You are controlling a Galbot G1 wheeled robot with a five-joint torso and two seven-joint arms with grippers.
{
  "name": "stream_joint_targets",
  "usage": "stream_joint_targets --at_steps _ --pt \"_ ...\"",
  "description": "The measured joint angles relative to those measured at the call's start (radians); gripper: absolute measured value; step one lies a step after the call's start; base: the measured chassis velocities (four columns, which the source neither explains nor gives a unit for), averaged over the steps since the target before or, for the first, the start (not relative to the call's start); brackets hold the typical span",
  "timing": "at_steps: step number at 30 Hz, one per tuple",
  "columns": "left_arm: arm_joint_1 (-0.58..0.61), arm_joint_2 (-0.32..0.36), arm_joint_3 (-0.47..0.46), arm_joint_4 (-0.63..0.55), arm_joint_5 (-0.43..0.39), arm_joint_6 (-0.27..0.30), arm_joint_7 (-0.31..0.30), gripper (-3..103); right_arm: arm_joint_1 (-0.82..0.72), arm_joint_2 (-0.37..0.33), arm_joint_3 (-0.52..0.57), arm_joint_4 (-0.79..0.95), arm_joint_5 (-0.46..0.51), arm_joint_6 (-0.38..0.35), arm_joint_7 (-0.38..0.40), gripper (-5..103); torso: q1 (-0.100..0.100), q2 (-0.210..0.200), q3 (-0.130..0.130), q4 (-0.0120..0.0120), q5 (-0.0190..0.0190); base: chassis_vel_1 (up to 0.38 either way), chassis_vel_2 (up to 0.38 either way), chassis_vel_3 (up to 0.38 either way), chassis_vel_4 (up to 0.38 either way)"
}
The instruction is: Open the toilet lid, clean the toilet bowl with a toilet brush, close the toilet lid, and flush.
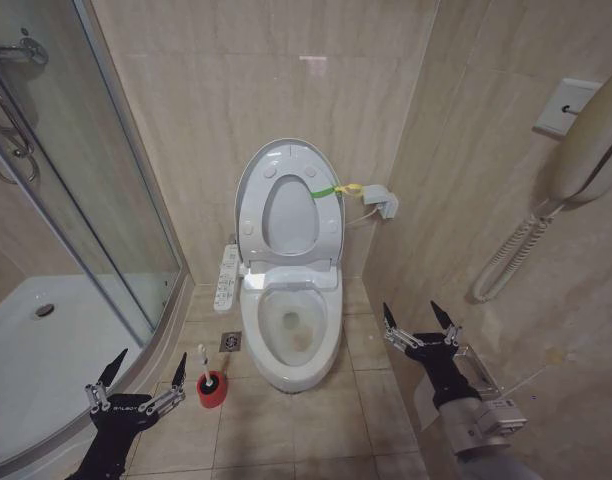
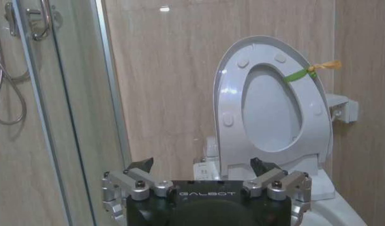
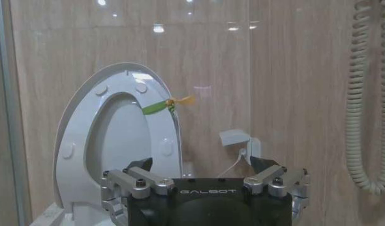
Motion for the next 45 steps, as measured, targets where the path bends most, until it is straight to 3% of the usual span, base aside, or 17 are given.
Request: stream_joint_targets --at_steps 45 --pt "0.000 0.000 0.000 0.000 0.000 0.000 0.000 100 0.000 0.000 0.000 0.000 0.000 0.000 0.000 100 0.000 0.000 0.000 0.0000 0.0000 0.000 0.000 0.000 0.000"
